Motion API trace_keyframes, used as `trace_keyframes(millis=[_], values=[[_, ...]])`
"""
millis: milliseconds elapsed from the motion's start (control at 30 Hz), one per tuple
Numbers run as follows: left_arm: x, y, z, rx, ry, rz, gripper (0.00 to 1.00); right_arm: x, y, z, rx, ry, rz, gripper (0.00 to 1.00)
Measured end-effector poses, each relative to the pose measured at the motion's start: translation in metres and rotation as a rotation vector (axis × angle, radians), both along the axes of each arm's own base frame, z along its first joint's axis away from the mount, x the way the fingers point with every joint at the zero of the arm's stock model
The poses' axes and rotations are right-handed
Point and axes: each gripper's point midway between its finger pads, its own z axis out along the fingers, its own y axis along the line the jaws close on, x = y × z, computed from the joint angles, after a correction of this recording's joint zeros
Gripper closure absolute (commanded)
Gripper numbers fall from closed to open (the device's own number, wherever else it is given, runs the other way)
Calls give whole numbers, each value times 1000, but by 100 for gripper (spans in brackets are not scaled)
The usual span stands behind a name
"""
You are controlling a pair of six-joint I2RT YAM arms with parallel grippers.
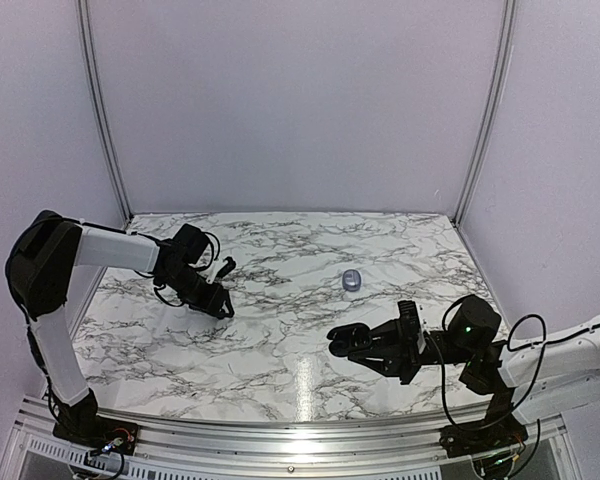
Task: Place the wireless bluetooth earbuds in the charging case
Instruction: Adjust the right earbud at the center of the board, then pick up the right earbud from the center of the board.
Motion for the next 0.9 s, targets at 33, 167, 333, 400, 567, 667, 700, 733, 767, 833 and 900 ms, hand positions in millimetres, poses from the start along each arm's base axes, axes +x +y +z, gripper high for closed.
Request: trace_keyframes(millis=[33, 167, 333, 400, 567, 667, 700, 733, 767, 833, 900], values=[[0, 0, 0, 1, 3, 4, 50, 0, 0, 0, 0, 0, 0, 100], [5, 7, 6, 39, -24, 43, 50, 0, 0, 0, 0, 0, -1, 100], [19, 14, 44, 50, -153, 77, 50, 0, 0, 1, 4, -2, -2, 100], [20, 13, 63, 25, -197, 70, 52, 0, -1, 2, 4, -3, -2, 100], [13, 3, 71, 19, -219, 6, 59, 0, -1, 1, 3, -1, -4, 100], [2, -2, 59, 44, -187, -37, 63, 0, -1, 0, -1, 4, -4, 100], [-1, -4, 54, 52, -177, -50, 63, 0, 0, 0, -2, 6, -4, 100], [-4, -5, 50, 61, -165, -60, 64, 0, 0, 0, -3, 6, -4, 100], [-7, -6, 45, 70, -154, -72, 64, 0, 0, 0, -3, 7, -4, 100], [-11, -7, 36, 86, -136, -88, 65, 0, 0, 0, -4, 7, -4, 100], [-14, -5, 30, 102, -123, -93, 65, 0, 0, 0, -4, 7, -4, 100]])
